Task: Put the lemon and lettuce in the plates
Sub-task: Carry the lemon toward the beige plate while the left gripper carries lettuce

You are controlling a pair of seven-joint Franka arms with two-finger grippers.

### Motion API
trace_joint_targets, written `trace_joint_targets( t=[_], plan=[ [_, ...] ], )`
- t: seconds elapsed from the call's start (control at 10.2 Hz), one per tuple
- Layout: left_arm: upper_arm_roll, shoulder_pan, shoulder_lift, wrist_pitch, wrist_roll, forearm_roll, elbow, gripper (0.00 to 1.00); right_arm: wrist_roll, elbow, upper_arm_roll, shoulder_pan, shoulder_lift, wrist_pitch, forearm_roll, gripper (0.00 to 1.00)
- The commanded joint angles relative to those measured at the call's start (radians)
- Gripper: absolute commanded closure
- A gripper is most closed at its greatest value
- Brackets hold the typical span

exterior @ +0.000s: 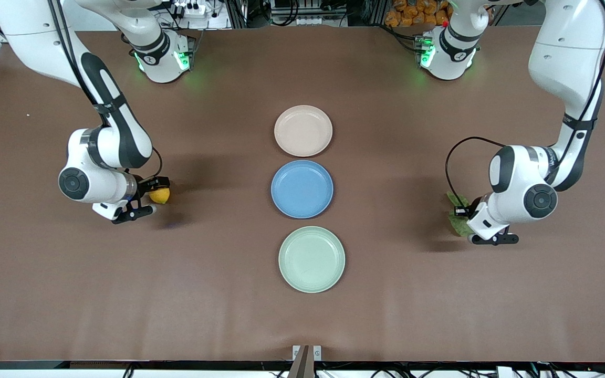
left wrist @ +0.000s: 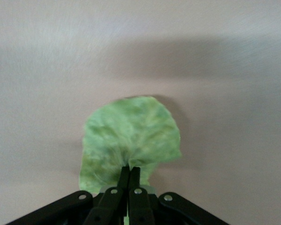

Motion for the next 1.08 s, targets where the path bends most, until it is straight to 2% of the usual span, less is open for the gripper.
trace_joint_targets(
  t=[0.0, 0.1, 0.3, 0.39, 0.49, 0.59, 0.69, 0.79, 0.98],
  plan=[
    [-0.06, -0.003, -0.039, -0.039, -0.047, -0.021, 0.045, 1.0, -0.016, 0.009, 0.003, -0.006, 0.014, 0.002, 0.022, 0.54],
    [-0.097, -0.003, -0.039, -0.039, -0.077, -0.021, 0.08, 1.0, -0.016, 0.009, 0.005, -0.008, 0.012, -0.001, 0.022, 0.59],
    [-0.166, -0.011, -0.035, -0.039, -0.151, -0.021, 0.143, 1.0, -0.015, 0.037, 0.025, -0.002, -0.024, -0.071, 0.022, 0.91],
    [-0.187, -0.017, -0.02, -0.038, -0.188, -0.022, 0.172, 1.0, -0.013, 0.111, 0.026, -0.002, -0.027, -0.185, 0.022, 1.0],
    [-0.2, -0.037, 0.003, -0.036, -0.226, -0.048, 0.206, 1.0, -0.002, 0.194, 0.029, 0.007, -0.021, -0.307, 0.025, 1.0],
    [-0.2, -0.066, 0.028, -0.03, -0.263, -0.065, 0.253, 1.0, 0.007, 0.218, 0.029, 0.032, -0.024, -0.35, 0.087, 1.0],
    [-0.2, -0.094, 0.057, -0.024, -0.301, -0.068, 0.312, 1.0, 0.056, 0.219, 0.029, 0.052, -0.027, -0.369, 0.14, 1.0],
    [-0.201, -0.121, 0.074, -0.01, -0.338, -0.07, 0.352, 1.0, 0.15, 0.219, 0.042, 0.09, -0.031, -0.374, 0.145, 1.0],
    [-0.201, -0.164, 0.108, 0.13, -0.381, -0.07, 0.364, 1.0, 0.389, 0.253, 0.103, 0.171, -0.034, -0.401, 0.21, 1.0]
  ],
)
